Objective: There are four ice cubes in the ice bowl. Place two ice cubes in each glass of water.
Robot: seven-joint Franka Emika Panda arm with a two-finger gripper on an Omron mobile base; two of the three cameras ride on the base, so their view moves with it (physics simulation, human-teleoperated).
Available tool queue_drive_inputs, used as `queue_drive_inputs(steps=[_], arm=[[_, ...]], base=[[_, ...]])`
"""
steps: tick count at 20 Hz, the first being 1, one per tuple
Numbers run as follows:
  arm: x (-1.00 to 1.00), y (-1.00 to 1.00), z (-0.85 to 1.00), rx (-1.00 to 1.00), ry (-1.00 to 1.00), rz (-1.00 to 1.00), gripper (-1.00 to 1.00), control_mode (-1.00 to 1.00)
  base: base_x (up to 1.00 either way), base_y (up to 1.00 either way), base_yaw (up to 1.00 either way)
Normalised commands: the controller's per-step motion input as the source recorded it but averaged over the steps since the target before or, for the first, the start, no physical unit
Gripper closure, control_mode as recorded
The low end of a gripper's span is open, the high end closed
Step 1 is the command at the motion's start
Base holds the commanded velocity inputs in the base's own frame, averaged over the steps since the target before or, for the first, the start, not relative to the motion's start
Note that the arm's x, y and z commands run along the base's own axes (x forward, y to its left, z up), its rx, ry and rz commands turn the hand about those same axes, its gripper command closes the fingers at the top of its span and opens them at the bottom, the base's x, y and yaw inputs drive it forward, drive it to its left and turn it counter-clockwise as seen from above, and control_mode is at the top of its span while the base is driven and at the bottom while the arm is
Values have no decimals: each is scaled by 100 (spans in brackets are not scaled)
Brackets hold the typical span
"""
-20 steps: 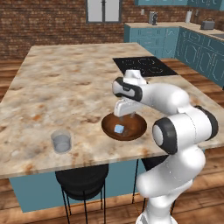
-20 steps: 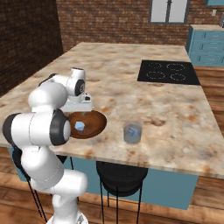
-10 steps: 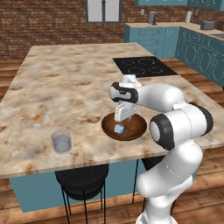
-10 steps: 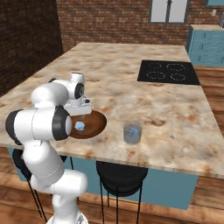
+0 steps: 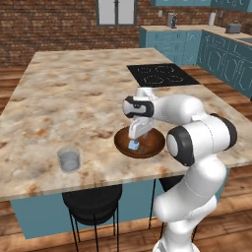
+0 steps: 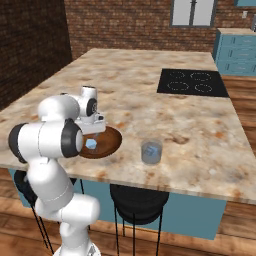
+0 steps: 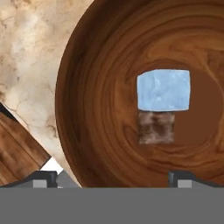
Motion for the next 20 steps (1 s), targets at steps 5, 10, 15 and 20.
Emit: queue_drive_inputs(steps=[5,10,15,20], arm=[[19,5,-19,-1,-7,-2,-100,-100],[26,20,-28,0,-1,-10,-100,-100],[30,3,-12,-2,-2,-7,-100,-100],[34,-1,-9,-5,-1,-4,-100,-100]], base=[[0,0,0],[0,0,0],[0,0,0],[0,0,0]])
